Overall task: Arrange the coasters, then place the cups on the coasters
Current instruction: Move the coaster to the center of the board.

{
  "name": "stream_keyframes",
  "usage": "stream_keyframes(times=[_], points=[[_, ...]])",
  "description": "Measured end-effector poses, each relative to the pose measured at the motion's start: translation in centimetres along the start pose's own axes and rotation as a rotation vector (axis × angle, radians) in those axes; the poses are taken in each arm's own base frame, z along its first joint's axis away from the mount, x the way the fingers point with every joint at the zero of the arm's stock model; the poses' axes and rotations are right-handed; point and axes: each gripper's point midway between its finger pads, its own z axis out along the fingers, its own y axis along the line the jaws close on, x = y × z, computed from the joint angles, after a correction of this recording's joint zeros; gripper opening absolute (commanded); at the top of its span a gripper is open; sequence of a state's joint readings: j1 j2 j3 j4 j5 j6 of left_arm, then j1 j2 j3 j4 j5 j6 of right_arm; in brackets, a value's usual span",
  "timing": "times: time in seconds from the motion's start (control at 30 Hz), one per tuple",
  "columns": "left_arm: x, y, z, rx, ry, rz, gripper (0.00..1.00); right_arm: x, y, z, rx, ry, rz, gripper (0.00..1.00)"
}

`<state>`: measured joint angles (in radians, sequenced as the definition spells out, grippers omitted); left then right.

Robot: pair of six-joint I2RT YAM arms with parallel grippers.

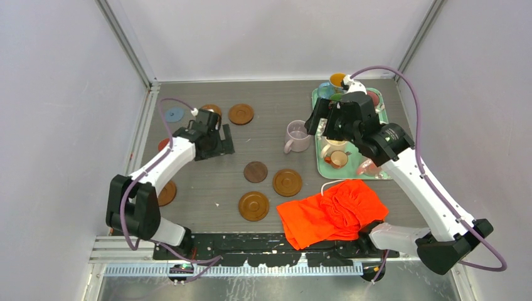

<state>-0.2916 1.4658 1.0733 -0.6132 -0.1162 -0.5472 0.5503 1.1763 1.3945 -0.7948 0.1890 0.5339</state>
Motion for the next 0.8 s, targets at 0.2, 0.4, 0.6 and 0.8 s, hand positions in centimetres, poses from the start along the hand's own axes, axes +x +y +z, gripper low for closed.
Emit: stream_keyframes(times=[0.2, 0.4, 0.6, 0.8], points=[[4.2, -2.9, -1.1, 0.062, 0.020, 0.102, 1.00, 1.6, -0.7, -0.4, 0.014, 0.024, 0.011, 1.00], [7.6, -5.4, -1.2, 0.101, 0.030, 0.198, 1.00, 2.8, -1.1, -0.3, 0.029, 0.042, 0.015, 1.00], [9.3, -7.2, 0.1, 0.100, 0.034, 0.239, 1.00, 3.6, -1.6, -0.1, 0.052, 0.061, 0.010, 1.00], [9.9, -7.0, 2.6, 0.043, 0.044, 0.242, 1.00, 3.8, -2.1, -0.3, 0.077, 0.066, 0.005, 1.00]])
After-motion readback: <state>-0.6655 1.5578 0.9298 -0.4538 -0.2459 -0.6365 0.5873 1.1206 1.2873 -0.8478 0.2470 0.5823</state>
